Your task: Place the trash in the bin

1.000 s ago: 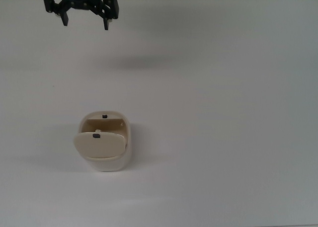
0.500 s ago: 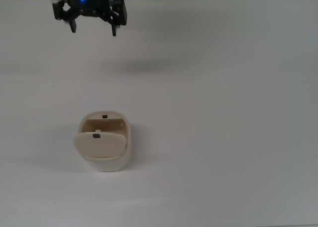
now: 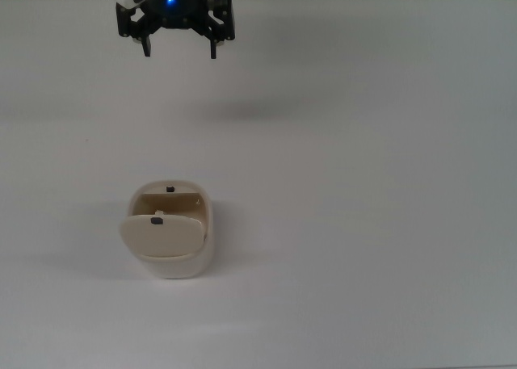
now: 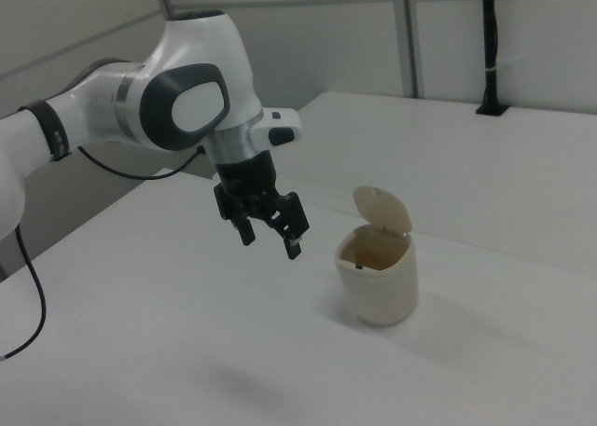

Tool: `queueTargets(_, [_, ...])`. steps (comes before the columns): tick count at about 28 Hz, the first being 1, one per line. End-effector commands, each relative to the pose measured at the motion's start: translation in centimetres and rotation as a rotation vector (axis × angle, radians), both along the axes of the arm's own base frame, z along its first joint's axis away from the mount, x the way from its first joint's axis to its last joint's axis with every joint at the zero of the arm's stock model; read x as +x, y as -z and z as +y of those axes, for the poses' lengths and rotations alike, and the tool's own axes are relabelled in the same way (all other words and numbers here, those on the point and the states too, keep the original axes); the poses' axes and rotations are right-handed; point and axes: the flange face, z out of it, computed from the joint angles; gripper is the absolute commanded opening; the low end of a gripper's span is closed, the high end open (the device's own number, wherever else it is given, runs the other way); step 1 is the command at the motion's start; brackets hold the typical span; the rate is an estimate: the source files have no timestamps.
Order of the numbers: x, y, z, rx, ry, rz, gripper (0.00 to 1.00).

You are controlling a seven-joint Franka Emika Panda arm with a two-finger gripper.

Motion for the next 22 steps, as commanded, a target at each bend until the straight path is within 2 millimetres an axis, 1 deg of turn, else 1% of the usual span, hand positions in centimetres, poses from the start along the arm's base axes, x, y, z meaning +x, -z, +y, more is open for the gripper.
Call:
queueTargets(1, [-0.03, -0.09, 0.85, 0.007, -0.020, -0.021, 1.00])
queueTargets(6, [0.28, 0.27, 0.97, 0.009, -0.027, -0.033, 1.00])
queueTargets(22, [0.28, 0.03, 1.11, 0.024, -0.012, -0.040, 1.00])
